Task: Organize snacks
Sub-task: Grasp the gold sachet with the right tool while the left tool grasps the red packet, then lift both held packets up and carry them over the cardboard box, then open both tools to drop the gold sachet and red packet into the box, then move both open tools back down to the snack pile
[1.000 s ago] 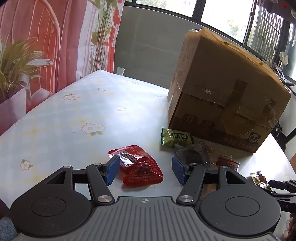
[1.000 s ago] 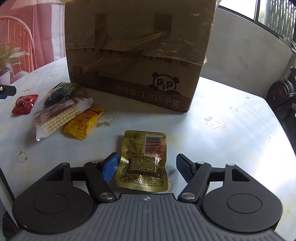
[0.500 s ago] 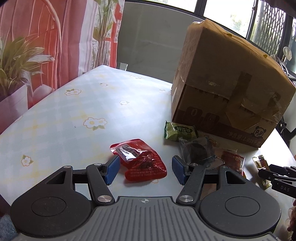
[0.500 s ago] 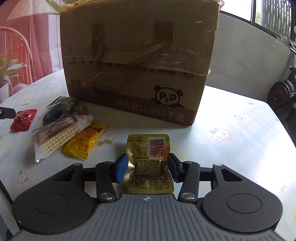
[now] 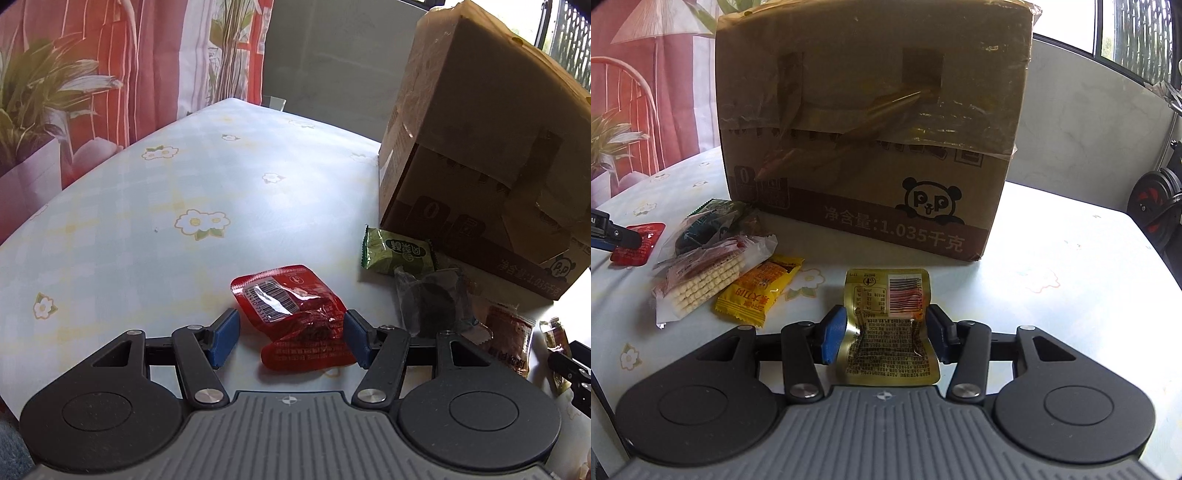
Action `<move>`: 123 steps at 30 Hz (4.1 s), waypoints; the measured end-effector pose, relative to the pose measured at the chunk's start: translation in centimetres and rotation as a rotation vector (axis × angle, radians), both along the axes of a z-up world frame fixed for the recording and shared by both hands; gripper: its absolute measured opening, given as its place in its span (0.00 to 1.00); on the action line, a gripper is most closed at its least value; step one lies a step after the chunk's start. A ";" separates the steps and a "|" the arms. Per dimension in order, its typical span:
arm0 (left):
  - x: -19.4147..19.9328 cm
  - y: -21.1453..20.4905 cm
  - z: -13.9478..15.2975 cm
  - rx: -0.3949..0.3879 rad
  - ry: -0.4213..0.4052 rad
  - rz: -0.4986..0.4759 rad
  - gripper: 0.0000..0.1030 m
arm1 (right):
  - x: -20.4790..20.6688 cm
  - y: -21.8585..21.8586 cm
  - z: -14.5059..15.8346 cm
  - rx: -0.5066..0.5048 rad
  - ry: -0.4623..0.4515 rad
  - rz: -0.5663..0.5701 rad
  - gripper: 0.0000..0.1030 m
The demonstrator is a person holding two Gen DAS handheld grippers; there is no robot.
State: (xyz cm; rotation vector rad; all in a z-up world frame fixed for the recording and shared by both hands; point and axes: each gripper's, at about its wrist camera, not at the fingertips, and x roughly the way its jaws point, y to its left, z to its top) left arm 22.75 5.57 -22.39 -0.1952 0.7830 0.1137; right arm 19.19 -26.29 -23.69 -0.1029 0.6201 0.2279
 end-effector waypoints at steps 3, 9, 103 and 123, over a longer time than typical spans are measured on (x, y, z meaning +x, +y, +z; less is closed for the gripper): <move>0.0 -0.5 -0.1 0.034 -0.011 -0.002 0.62 | 0.0 -0.1 0.0 0.008 0.003 0.000 0.49; 0.1 -0.8 0.3 0.013 -0.040 -0.021 0.42 | 0.3 0.2 -0.1 -0.002 0.009 -0.003 0.51; 9.2 -12.5 18.6 0.087 -0.504 -0.311 0.40 | 7.6 -1.9 17.3 0.087 -0.464 0.001 0.50; 13.2 -12.6 16.1 0.088 -0.366 -0.339 0.63 | 9.2 -1.9 16.0 0.163 -0.378 -0.024 0.61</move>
